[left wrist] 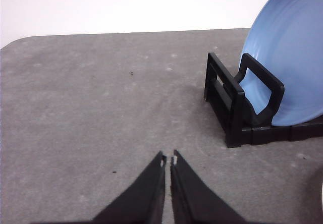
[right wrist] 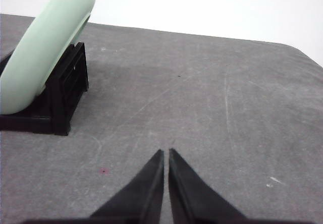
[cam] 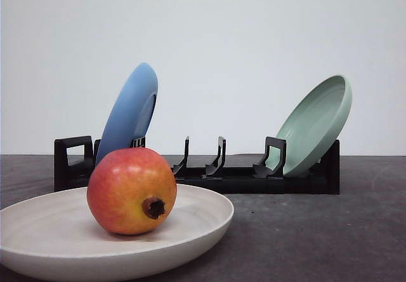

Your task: Place pomegranate in white plate

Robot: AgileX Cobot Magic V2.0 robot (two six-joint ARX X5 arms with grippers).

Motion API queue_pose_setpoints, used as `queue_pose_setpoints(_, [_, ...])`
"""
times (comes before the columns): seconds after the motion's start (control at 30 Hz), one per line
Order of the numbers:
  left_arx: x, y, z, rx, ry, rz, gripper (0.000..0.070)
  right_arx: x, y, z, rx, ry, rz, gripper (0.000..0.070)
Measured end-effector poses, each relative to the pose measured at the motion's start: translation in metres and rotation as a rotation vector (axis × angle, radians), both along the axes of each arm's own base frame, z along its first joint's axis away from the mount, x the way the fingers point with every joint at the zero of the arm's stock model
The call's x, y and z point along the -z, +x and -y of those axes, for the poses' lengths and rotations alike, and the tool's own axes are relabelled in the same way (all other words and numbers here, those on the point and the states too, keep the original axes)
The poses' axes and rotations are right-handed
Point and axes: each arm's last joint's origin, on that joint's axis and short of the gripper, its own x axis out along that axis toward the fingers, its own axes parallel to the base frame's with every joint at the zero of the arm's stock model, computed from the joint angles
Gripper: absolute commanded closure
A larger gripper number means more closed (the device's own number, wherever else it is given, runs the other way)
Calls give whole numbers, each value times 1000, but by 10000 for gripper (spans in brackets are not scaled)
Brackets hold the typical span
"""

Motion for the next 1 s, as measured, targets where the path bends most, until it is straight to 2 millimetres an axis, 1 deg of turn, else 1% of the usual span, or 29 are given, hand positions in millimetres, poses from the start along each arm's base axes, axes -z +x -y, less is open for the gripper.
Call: queue_pose_setpoints(1.0, [0,0,0,0,0,0,700,0,0,0,0,0,2,690])
